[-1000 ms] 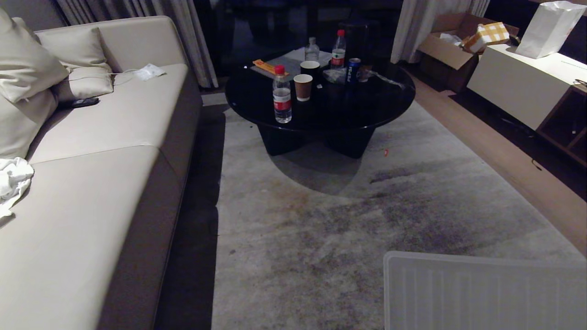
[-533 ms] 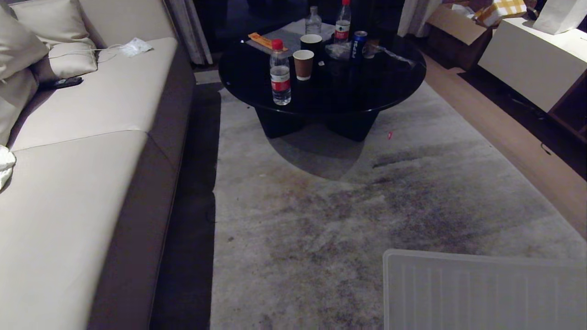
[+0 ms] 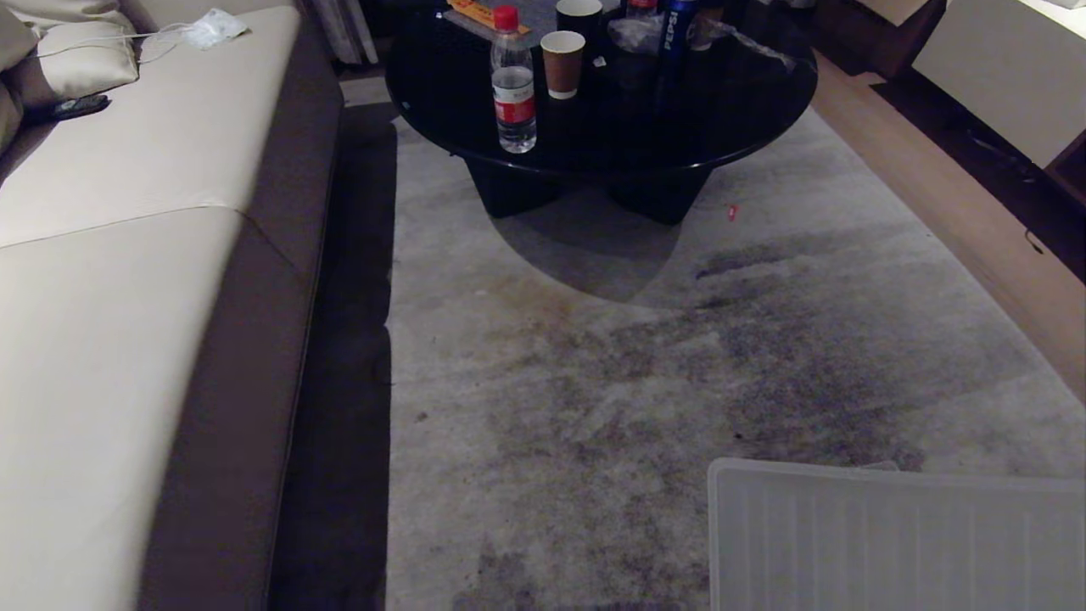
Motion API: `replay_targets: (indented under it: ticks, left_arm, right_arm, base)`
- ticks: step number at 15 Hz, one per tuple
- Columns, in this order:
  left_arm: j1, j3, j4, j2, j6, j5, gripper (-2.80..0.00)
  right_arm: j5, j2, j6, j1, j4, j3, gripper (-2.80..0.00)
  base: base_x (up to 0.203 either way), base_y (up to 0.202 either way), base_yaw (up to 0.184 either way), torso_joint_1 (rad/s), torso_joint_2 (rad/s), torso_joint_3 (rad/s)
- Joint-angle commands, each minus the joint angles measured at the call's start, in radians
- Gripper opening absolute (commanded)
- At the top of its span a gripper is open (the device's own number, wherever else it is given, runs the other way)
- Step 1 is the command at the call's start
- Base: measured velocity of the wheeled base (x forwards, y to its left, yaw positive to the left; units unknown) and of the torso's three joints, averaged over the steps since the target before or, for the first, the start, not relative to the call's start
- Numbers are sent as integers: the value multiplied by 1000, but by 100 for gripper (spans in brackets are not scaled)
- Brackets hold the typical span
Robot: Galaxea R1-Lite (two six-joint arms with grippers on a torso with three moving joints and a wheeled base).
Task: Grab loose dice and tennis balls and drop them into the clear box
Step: Close the lid
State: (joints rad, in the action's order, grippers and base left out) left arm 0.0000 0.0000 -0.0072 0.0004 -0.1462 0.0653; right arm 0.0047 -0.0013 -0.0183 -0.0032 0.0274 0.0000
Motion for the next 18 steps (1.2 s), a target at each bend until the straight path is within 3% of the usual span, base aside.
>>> replay_targets:
  ticks: [1,18]
  left_arm:
    - [0,0,0,1,-1,2,-280]
    - [0,0,0,1,-1,1,-280]
  right_arm:
    - [1,1,0,0,0,9,-280]
    - [1,1,1,0,0,9,-280]
  base:
    - [0,0,0,5,2,-190]
    - [0,0,0,3,3,-199]
